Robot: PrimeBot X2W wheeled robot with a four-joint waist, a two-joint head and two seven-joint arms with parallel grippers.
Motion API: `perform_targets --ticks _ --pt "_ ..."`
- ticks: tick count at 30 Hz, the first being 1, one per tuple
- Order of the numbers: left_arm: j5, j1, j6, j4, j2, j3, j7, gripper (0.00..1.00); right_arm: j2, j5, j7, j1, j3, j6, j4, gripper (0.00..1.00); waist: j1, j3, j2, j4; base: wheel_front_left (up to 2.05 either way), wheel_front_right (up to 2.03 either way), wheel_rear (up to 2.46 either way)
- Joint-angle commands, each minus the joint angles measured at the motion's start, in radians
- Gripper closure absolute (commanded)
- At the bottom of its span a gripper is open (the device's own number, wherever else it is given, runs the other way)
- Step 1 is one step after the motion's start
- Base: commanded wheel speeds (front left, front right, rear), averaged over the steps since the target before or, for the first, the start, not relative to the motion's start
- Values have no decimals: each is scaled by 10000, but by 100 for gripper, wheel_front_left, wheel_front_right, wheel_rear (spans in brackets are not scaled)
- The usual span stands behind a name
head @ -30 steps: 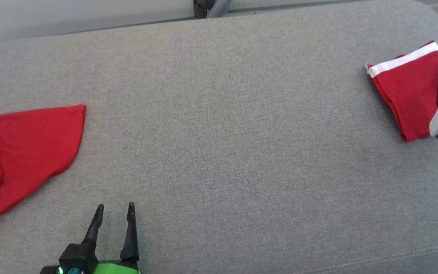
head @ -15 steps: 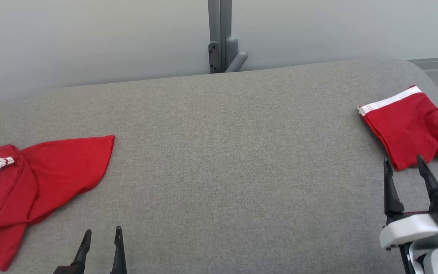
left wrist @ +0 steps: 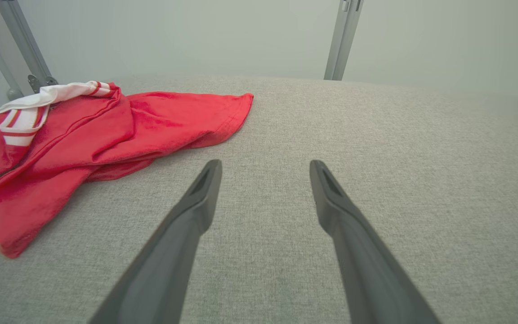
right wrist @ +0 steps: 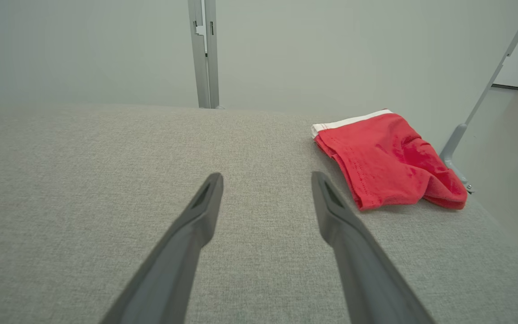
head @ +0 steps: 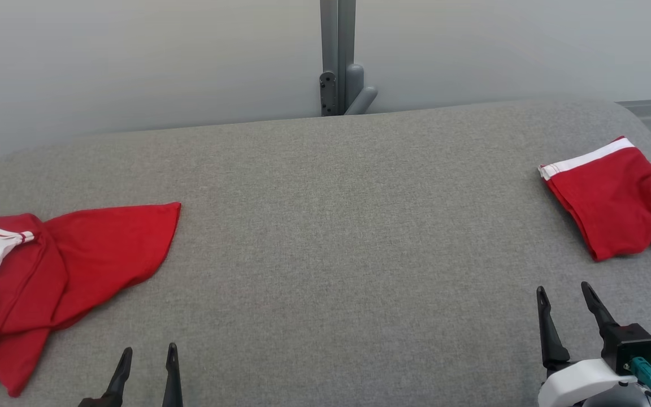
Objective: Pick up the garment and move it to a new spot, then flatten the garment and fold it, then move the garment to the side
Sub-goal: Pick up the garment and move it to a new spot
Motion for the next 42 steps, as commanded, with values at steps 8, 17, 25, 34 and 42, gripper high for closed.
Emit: perform_targets --ticks 8,17,25,34,42 --pt "82 -219 -127 2 -8 -28 2 0 15 -16 -31 -58 188 -18 166 0 1 -16 41 186 0 0 0" --pt "114 -147 -127 -159 -5 -107 2 0 21 159 -31 -129 609 -18 98 0 1 -135 41 665 0 0 0" --pt "106 201 -31 -252 0 -63 2 0 24 453 -31 144 1271 -16 193 0 1 -457 41 2201 0 0 0" --pt "118 589 -31 -374 0 202 2 0 17 755 -31 41 1900 -18 327 0 1 -686 41 3808 0 0 0" --pt "2 701 -31 -529 -2 361 2 0 13 821 -31 125 2075 -18 432 0 1 -624 41 4029 0 0 0"
